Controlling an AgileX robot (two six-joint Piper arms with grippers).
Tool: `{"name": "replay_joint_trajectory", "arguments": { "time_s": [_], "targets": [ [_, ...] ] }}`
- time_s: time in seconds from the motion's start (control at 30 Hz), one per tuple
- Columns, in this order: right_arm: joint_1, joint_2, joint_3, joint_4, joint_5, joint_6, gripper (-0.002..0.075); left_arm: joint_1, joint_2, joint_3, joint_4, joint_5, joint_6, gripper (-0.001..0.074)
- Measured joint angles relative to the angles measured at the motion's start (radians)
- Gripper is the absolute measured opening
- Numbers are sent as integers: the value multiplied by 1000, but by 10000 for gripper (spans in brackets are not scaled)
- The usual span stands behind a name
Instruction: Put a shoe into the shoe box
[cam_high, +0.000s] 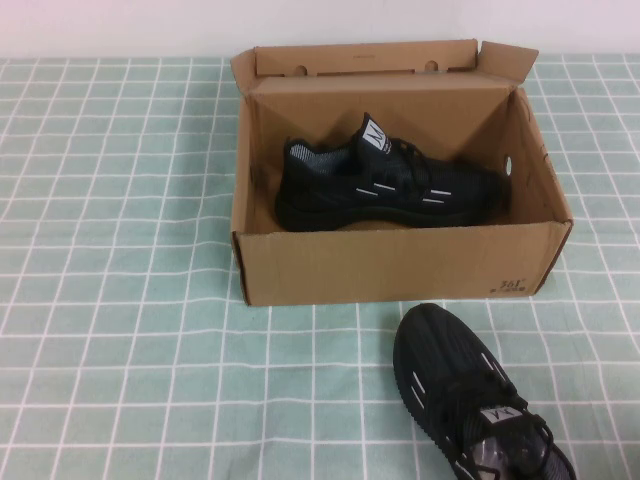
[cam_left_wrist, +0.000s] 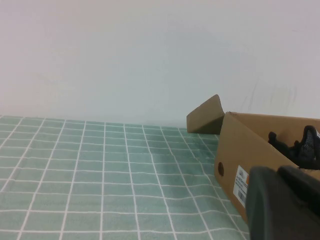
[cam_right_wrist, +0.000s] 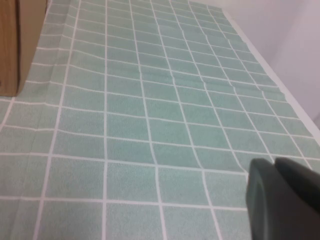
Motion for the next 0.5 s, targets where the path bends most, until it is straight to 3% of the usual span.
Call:
{"name": "replay_joint_trajectory", "arguments": {
  "time_s": [0.5],
  "targets": [
    [0, 0, 0, 0, 0, 0, -8, 0, 0, 0, 83, 18, 86, 0]
  ]
}}
